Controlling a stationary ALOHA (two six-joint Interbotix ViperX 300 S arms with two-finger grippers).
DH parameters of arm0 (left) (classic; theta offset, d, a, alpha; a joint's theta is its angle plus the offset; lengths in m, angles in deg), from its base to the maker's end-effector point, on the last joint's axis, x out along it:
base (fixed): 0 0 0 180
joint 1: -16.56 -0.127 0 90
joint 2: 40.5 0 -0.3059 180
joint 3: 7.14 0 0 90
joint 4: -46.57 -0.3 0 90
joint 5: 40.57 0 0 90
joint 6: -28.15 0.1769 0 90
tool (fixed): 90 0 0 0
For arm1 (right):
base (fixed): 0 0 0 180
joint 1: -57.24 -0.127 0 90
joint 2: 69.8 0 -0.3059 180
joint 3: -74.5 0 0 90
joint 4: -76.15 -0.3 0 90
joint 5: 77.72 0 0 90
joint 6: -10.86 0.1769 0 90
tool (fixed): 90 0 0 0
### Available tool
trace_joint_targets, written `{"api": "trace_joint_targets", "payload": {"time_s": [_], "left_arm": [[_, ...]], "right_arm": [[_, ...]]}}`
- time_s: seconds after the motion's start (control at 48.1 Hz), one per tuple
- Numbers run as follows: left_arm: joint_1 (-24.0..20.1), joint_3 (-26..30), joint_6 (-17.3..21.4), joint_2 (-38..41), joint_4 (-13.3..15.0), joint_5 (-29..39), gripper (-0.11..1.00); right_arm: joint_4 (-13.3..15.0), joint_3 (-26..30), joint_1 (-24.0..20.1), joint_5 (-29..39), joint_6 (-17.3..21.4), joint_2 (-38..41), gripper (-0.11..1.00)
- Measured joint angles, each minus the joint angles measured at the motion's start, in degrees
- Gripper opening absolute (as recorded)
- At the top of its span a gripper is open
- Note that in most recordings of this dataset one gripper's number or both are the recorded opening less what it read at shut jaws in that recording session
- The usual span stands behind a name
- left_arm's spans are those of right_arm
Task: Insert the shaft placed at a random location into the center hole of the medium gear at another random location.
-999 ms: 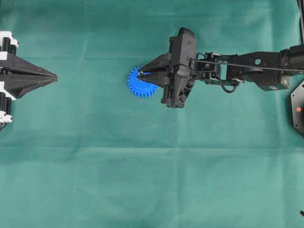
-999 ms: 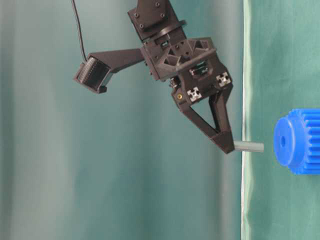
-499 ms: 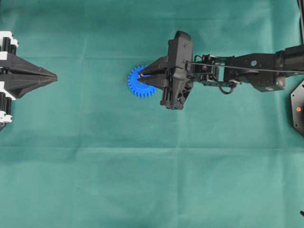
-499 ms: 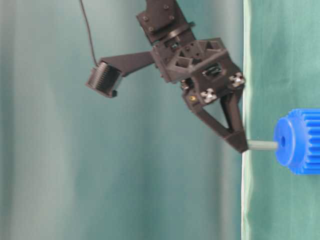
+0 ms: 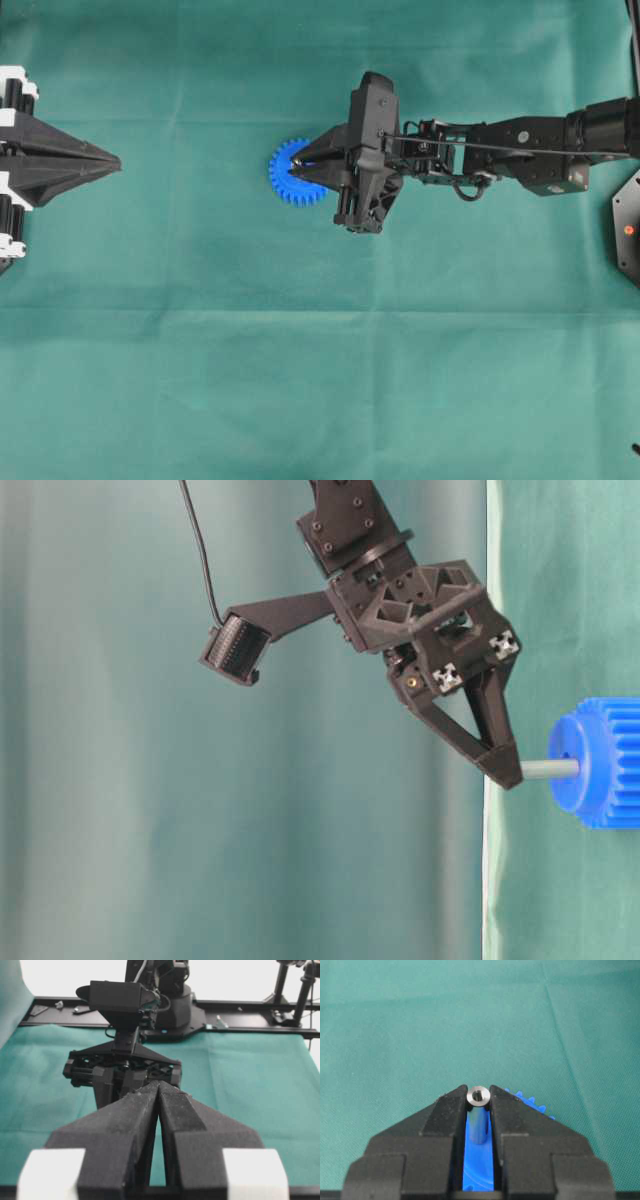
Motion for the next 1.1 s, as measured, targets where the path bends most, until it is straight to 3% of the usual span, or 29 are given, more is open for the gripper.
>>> {"api": "trace_joint_targets", "payload": {"time_s": [0.541, 1.103], "left_arm": [[0.0, 0.0, 0.0, 0.0, 0.0, 0.0, 0.0], [0.09, 0.0, 0.09, 0.0, 0.09, 0.0, 0.0]], "right_arm": [[0.26, 0.0, 0.09, 3.69, -0.09, -5.54, 0.14], [0.35, 0.0, 0.79, 2.55, -0.26, -3.69, 0.14]]}}
